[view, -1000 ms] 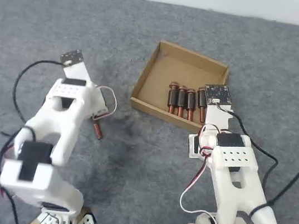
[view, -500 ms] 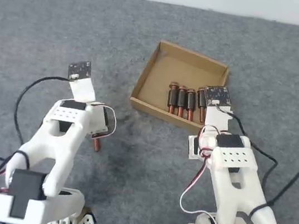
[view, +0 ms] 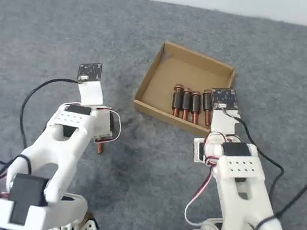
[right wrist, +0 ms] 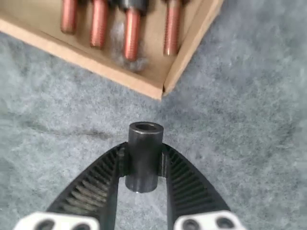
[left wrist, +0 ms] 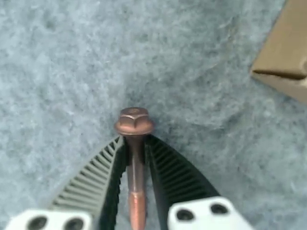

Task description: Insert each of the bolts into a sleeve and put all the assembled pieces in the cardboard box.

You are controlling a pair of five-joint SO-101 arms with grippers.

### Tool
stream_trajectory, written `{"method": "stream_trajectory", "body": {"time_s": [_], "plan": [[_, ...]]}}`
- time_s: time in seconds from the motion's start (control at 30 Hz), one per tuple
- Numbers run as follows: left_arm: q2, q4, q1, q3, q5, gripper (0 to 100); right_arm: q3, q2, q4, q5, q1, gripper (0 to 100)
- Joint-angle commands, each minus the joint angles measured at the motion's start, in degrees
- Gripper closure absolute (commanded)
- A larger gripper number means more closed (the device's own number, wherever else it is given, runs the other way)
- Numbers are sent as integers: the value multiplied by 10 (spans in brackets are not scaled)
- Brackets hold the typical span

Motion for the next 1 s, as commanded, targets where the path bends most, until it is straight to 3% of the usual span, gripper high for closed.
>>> {"method": "stream_trajectory", "body": {"time_s": [0.0,0.3,0.5,0.73,0.97], "plan": [[-35,-17,4,-5,-5,988,-5,-78,20,8,4,993],[-34,-17,4,-5,-5,988,32,-218,44,6,-79,993],[-37,-17,4,-2,-5,988,174,-310,-87,8,-157,993],[-38,-17,4,-2,-5,988,387,-485,-343,8,-203,993],[-38,-17,5,-2,-5,988,385,-616,-364,9,-196,993]]}}
